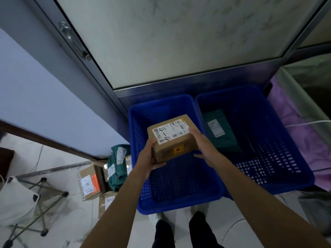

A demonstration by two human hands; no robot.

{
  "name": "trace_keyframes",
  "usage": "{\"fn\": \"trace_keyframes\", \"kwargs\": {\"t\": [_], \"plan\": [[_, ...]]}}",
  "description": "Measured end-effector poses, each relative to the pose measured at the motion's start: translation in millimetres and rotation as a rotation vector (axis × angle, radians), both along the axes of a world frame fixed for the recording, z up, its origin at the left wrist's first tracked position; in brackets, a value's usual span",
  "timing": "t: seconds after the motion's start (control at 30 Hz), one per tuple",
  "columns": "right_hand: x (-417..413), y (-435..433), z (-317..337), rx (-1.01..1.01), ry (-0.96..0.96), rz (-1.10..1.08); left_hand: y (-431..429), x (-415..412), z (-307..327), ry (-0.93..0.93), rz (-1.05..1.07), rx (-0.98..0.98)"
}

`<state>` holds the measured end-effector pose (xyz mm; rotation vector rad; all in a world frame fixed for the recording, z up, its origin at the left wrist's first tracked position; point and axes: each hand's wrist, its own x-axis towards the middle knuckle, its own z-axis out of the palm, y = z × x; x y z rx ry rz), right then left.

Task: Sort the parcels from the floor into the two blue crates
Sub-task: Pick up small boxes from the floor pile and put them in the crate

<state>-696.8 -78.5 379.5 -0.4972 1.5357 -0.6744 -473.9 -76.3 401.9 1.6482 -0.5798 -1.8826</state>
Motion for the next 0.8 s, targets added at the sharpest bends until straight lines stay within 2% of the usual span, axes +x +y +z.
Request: {"fn": "trace_keyframes", "kwargs": {"t": [0.13, 0.23, 0.37, 0.5, 0.7, 0.8], "plan": [[9, 9, -32, 0.065, -0.026, -0.028, 6, 5, -39, -0.04, -0.052, 0.061], [10, 18, -67, 0.096, -0.002, 0.012, 8, 17, -85, -0.187, -0.107, 0.139], [13, 22, -126, 0.124, 0.075, 0.08, 2, 34, -147, -0.362, -0.185, 0.115], [24, 33, -192, 0.271, 0.033, 0.16, -5, 46, -214, -0.387, -0.282, 0.213], [46, 49, -271, 0.393, 0.05, 0.425, 6, 53, -295, -0.6, -0.574, 0.176], [57, 53, -298, 0.454, 0.056, 0.567, 15, 61, -337, -0.611, -0.526, 0.25]]}}
